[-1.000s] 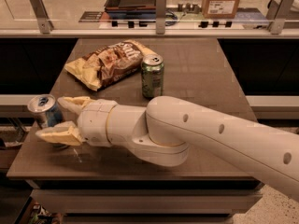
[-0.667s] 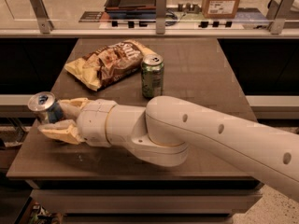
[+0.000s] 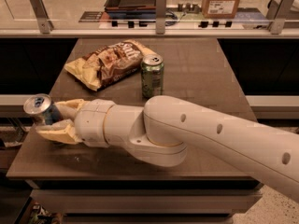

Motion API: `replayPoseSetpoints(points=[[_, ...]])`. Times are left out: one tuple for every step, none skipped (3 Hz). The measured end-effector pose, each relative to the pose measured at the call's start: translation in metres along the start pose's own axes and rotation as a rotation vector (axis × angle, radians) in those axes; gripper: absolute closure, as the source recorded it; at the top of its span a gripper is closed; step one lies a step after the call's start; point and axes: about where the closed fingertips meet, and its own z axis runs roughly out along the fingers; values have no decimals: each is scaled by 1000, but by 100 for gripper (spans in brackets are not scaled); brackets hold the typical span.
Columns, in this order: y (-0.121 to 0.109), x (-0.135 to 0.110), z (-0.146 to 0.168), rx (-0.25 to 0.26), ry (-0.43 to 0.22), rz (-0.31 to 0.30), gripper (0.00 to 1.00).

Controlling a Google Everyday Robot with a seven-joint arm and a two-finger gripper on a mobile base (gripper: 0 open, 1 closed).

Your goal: Knock redbull can over

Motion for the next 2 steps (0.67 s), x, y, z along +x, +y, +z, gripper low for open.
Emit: replayPoseSetpoints(points=[[-5, -4, -9, 2, 28, -11, 100], [-6, -21, -22, -29, 93, -68, 100]])
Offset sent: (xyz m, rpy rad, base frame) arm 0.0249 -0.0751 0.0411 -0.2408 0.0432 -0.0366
